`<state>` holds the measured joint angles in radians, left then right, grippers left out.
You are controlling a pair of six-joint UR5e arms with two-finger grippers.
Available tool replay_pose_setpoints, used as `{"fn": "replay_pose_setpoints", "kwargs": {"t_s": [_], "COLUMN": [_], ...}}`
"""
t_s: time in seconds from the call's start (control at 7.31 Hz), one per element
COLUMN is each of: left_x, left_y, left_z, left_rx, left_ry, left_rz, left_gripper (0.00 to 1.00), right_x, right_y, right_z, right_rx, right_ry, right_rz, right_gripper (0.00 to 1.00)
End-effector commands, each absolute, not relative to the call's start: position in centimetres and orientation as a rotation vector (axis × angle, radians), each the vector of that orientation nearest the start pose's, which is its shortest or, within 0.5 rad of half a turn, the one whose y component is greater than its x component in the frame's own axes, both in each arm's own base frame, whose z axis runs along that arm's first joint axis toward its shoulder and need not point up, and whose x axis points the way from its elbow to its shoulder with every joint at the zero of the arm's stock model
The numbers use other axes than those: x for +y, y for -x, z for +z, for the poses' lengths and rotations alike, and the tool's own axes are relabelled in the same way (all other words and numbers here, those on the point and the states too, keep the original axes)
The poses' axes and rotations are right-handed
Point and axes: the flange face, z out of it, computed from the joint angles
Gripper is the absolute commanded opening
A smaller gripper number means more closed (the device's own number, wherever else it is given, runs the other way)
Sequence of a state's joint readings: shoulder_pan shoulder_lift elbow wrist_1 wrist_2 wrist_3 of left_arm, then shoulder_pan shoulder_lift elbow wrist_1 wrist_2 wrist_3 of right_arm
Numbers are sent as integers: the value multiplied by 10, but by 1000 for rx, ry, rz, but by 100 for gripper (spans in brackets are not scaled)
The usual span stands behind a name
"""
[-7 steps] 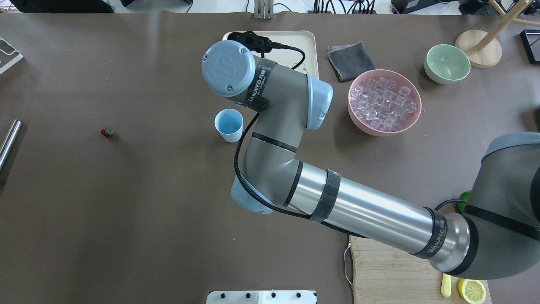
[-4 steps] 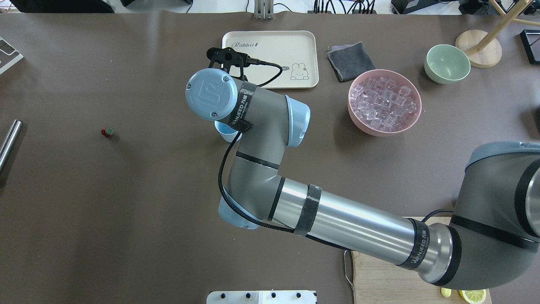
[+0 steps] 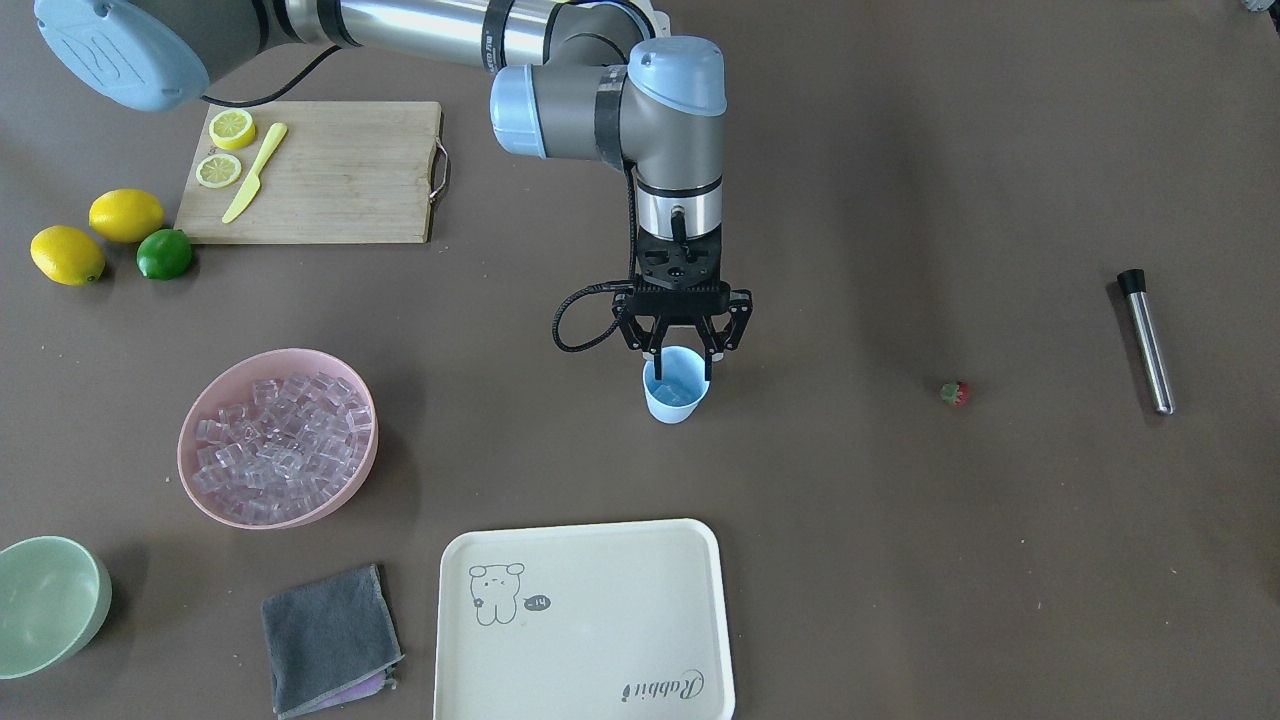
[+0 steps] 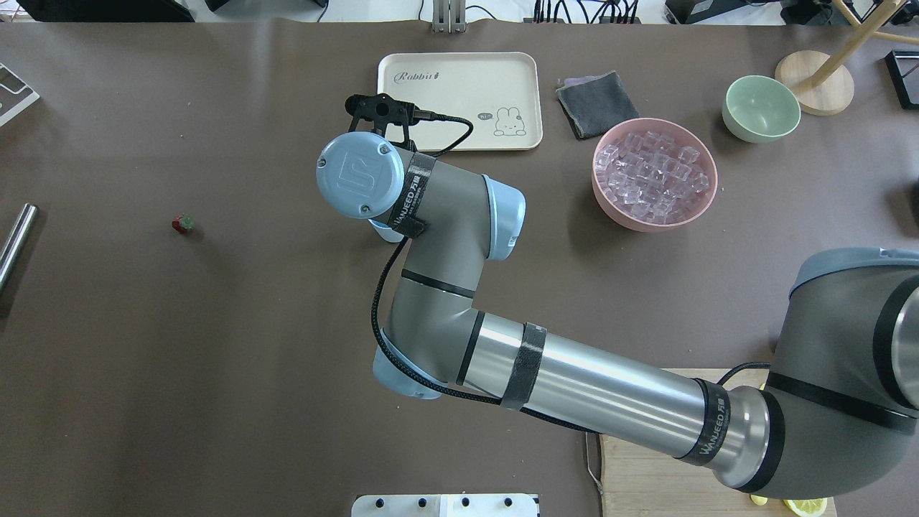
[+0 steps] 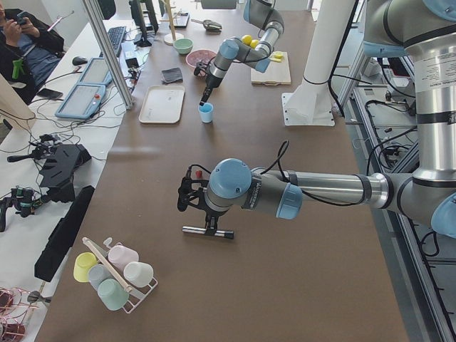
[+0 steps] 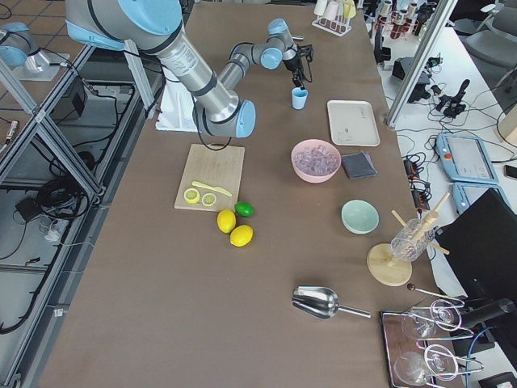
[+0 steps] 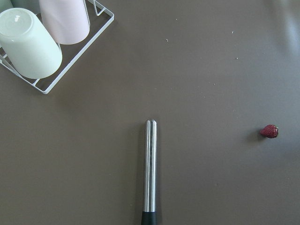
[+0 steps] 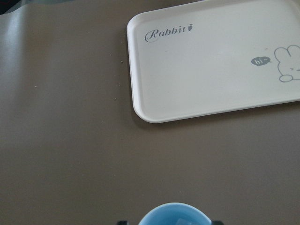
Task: Mash ice and strawberries in cup
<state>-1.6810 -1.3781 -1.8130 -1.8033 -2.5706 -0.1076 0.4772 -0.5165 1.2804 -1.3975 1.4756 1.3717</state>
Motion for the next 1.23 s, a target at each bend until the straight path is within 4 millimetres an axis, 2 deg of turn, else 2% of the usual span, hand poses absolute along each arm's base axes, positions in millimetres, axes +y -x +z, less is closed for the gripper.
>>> {"fn": "replay_pose_setpoints", "kwargs": {"t_s": [0.0, 0.14, 0.27, 0.41, 0.55, 0.68, 0.82, 0.96, 1.09], "left_x": [-419, -423, -429, -443, -451, -475, -504, -533, -548], "left_y": [96, 95, 94, 87, 67, 51, 8, -31, -66], "left_z": [577, 574, 571, 561, 555, 544, 526, 501, 478], "left_rx": [985, 983, 984, 993, 1003, 946, 909, 897, 870], "left_ry": [-263, -259, -253, -231, -191, -190, -166, -152, -164], "left_rz": [-67, -80, -87, -122, -128, -139, -132, -143, -135], "left_gripper": [99, 99, 99, 99, 99, 99, 99, 99, 99], "right_x": [-529, -547, -578, -615, -634, -646, -655, -654, -630], "right_y": [593, 552, 493, 426, 354, 273, 205, 132, 67], "right_z": [92, 139, 182, 223, 286, 334, 373, 426, 485], "right_rx": [-879, -863, -837, -836, -853, -817, -814, -809, -842], "right_ry": [-324, -316, -328, -286, -247, -305, -318, -323, -314], "right_rz": [264, 180, 117, 39, -77, -138, -210, -243, -284], "right_gripper": [100, 100, 100, 100, 100, 100, 100, 100, 100]}}
